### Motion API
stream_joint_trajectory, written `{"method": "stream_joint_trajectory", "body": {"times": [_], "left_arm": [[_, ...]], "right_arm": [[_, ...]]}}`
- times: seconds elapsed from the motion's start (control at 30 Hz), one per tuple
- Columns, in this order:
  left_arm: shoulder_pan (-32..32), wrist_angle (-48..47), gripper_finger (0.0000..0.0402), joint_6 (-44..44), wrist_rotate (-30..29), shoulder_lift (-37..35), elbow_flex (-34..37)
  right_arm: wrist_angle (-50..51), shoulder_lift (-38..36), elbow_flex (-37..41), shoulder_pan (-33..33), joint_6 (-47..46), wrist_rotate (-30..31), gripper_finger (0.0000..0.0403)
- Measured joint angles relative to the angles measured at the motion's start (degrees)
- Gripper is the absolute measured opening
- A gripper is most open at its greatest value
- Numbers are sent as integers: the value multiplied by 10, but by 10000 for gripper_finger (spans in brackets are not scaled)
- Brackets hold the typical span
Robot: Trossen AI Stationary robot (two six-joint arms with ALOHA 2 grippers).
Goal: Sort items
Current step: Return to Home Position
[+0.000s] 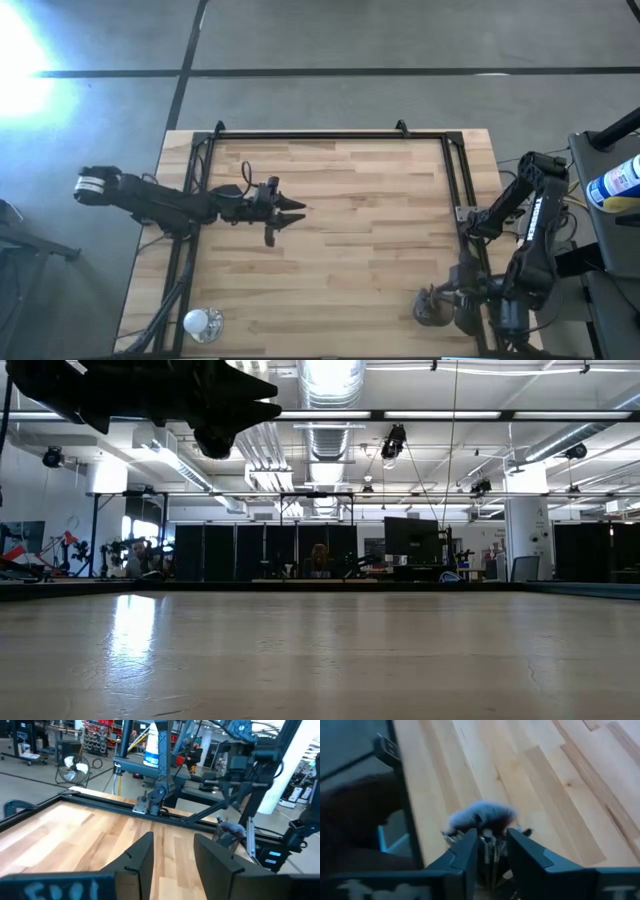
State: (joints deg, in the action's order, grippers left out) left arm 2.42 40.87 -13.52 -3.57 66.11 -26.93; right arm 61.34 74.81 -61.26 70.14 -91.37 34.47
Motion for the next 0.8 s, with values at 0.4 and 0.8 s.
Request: {"method": "stream_joint_trajectory", "body": {"times": [0.4, 0.8], "left_arm": [[-55, -10, 25, 52, 56, -61, 43], [-129, -5, 0, 60, 103, -184, 118]], "right_arm": [[-90, -73, 7, -111, 267, 33, 70], [-574, -182, 197, -592, 848, -445, 8]]}}
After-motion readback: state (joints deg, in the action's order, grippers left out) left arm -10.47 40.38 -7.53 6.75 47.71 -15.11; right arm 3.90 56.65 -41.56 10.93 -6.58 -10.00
